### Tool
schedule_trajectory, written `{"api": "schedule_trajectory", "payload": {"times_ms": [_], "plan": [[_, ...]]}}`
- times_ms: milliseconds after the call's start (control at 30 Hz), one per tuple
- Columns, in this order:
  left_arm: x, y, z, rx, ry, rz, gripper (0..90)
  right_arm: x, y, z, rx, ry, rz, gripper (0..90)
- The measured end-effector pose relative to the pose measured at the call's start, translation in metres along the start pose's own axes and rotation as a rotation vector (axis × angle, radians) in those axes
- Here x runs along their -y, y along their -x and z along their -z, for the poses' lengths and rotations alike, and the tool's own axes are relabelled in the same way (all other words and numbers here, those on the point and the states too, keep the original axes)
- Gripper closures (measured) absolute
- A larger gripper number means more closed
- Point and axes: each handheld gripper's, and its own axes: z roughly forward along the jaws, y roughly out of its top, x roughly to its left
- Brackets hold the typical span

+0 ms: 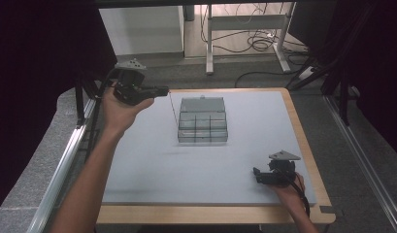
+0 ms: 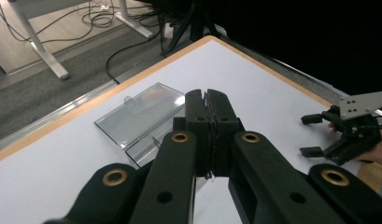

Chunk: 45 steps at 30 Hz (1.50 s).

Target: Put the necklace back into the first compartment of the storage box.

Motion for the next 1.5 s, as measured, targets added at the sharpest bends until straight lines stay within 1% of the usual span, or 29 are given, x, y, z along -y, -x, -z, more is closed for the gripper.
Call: {"api": "schedule_trajectory", "payload": {"times_ms": [167, 367, 500, 600, 700, 767, 900, 1033, 1067, 1200, 1333, 1500], "plan": [[-0.002, -0.006, -0.008, -0.008, 0.0, 0.009, 89.6, 0.0, 0.0, 0.0, 0.0, 0.0, 0.0, 7.2], [-0.007, -0.014, -0.023, -0.021, -0.004, 0.022, 89.6, 0.0, 0.0, 0.0, 0.0, 0.0, 0.0, 7.2], [-0.01, -0.019, -0.033, -0.033, -0.007, 0.031, 89.6, 0.0, 0.0, 0.0, 0.0, 0.0, 0.0, 7.2], [-0.013, -0.022, -0.042, -0.035, -0.002, 0.048, 89.6, 0.0, 0.0, 0.0, -0.001, 0.0, 0.001, 7.2], [-0.015, -0.026, -0.052, -0.044, -0.007, 0.056, 89.6, 0.0, 0.0, 0.0, -0.001, 0.001, 0.0, 7.2], [-0.016, -0.028, -0.058, -0.055, -0.019, 0.051, 89.6, 0.0, 0.0, 0.0, -0.001, 0.001, 0.0, 7.2], [-0.016, -0.033, -0.07, -0.068, -0.028, 0.048, 89.6, 0.0, 0.0, 0.0, -0.001, 0.001, 0.0, 7.2], [-0.011, -0.037, -0.081, -0.072, -0.038, 0.067, 89.6, 0.0, 0.0, 0.0, -0.001, 0.001, 0.001, 7.2], [-0.009, -0.038, -0.085, -0.072, -0.034, 0.077, 89.6, 0.0, 0.0, 0.0, -0.001, 0.002, 0.0, 7.2], [-0.003, -0.04, -0.092, -0.076, -0.04, 0.089, 89.6, 0.0, 0.0, 0.0, -0.001, 0.002, 0.001, 7.2], [0.003, -0.043, -0.095, -0.077, -0.048, 0.097, 89.6, 0.0, 0.0, 0.0, -0.001, 0.002, 0.001, 7.2], [0.009, -0.044, -0.098, -0.073, -0.062, 0.094, 89.6, 0.0, 0.0, 0.0, -0.001, 0.001, 0.001, 7.2]]}}
